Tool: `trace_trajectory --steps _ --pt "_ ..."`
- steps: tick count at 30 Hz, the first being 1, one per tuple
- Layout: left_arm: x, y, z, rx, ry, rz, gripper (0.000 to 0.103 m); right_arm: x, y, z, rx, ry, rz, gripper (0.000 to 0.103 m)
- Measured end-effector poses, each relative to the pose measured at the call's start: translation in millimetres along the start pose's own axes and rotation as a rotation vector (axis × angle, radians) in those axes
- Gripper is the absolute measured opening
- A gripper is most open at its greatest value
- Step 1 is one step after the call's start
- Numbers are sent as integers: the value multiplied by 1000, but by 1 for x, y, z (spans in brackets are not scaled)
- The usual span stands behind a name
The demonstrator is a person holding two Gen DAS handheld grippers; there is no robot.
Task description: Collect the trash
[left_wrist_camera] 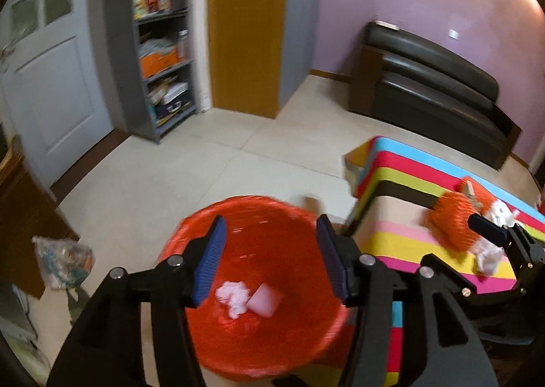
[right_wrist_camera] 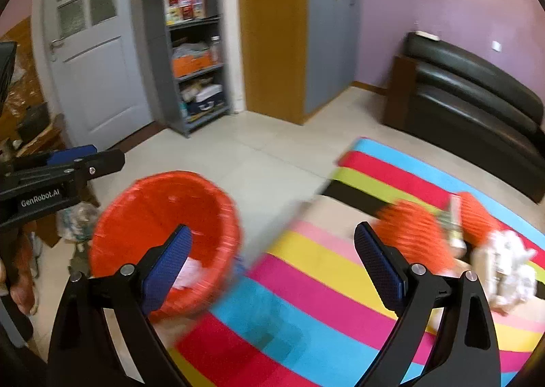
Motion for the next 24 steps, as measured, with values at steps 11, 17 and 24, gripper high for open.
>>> trace_trajectory --steps 11,17,24 --pt "-149 0 -7 -51 95 -140 69 -157 57 51 -31 164 -140 90" --pt "-214 10 -27 -39 121 -197 71 -217 79 58 -34 228 -215 90" --pt "-252 18 -66 29 196 -132 71 -259 92 54 -50 288 -246 90"
Point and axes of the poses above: each gripper's, at about its wrist camera, not at the fingertips, and z roughly against the way its jaws point, x to its left, y to its underside, the point moved 6 cm from there along -z, roughly the way its jaws point, and after that the axes turned 9 degrees about x, right-handed, at the moved point
